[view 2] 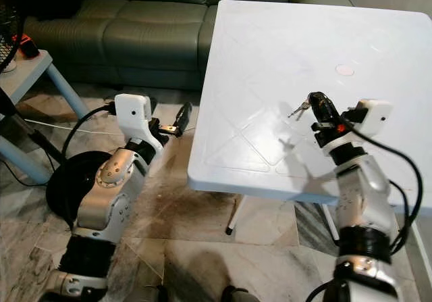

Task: Hang keys on a hook

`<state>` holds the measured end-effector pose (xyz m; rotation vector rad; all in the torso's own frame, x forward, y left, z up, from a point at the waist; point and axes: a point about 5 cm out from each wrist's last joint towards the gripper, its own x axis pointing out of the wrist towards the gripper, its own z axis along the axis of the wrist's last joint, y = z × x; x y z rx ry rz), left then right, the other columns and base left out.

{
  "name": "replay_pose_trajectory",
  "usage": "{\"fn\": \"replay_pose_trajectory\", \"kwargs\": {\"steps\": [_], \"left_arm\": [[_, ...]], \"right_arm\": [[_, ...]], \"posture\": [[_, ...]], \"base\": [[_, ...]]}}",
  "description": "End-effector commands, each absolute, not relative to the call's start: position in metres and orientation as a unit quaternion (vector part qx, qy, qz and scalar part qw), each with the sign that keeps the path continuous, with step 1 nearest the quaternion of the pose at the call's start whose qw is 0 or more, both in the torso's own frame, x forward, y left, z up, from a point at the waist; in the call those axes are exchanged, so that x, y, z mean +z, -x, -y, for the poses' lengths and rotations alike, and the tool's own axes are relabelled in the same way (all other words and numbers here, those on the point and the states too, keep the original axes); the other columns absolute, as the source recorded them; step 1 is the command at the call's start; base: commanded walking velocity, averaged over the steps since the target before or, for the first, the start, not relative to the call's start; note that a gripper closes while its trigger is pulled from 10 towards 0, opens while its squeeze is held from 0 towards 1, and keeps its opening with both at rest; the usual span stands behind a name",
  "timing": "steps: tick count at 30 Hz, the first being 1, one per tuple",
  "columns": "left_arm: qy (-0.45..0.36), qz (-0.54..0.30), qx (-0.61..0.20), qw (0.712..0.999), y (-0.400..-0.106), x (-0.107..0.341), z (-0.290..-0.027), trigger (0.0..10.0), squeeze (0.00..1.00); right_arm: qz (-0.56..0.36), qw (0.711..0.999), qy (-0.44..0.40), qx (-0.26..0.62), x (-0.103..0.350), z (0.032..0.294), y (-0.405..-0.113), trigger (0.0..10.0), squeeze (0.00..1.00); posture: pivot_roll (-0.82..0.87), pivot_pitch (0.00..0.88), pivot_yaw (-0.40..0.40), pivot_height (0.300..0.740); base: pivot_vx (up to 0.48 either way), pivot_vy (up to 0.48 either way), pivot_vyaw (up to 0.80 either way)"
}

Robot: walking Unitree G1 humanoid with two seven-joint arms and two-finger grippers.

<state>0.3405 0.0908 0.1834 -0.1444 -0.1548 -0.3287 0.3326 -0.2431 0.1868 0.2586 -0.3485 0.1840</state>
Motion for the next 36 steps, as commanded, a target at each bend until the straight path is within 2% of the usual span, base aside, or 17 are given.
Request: {"fn": "replay_pose_trajectory", "kwargs": {"steps": [1, 8, 16, 27, 32, 36], "left_arm": [[0.072, 0.085, -0.161, 0.981, -0.346, 0.187, -0.098, 10.0, 0.00], [0.096, 0.096, -0.160, 0.978, -0.349, 0.191, -0.117, 10.0, 0.00], [0.119, 0.096, -0.157, 0.976, -0.340, 0.182, -0.130, 10.0, 0.00], [0.127, 0.075, -0.151, 0.978, -0.334, 0.163, -0.134, 10.0, 0.00], [0.134, 0.081, -0.153, 0.976, -0.338, 0.170, -0.138, 10.0, 0.00], [0.133, 0.083, -0.153, 0.976, -0.343, 0.174, -0.137, 10.0, 0.00]], "right_arm": [[0.205, 0.970, -0.118, 0.064, 0.200, 0.241, -0.327, 10.0, 0.00], [0.243, 0.963, -0.116, 0.030, 0.213, 0.215, -0.312, 10.0, 0.00], [0.222, 0.969, -0.106, 0.022, 0.199, 0.193, -0.296, 10.0, 0.00], [0.159, 0.985, -0.072, 0.002, 0.170, 0.182, -0.277, 10.0, 0.00], [0.145, 0.987, -0.070, -0.006, 0.170, 0.182, -0.279, 10.0, 0.00], [0.149, 0.988, -0.039, 0.001, 0.175, 0.182, -0.282, 10.0, 0.00]], "posture": [[0.09, 0.090, 0.007, 0.740], [0.08, 0.070, 0.019, 0.740], [0.06, 0.067, 0.024, 0.740], [0.04, 0.040, 0.035, 0.740], [0.04, 0.028, 0.036, 0.740], [0.04, 0.016, 0.036, 0.740]], "base": [[0.000, 0.000, 0.00], [0.000, 0.000, 0.00], [0.000, 0.000, 0.00], [0.000, 0.000, 0.00], [0.000, 0.000, 0.00], [0.000, 0.000, 0.00]]}}
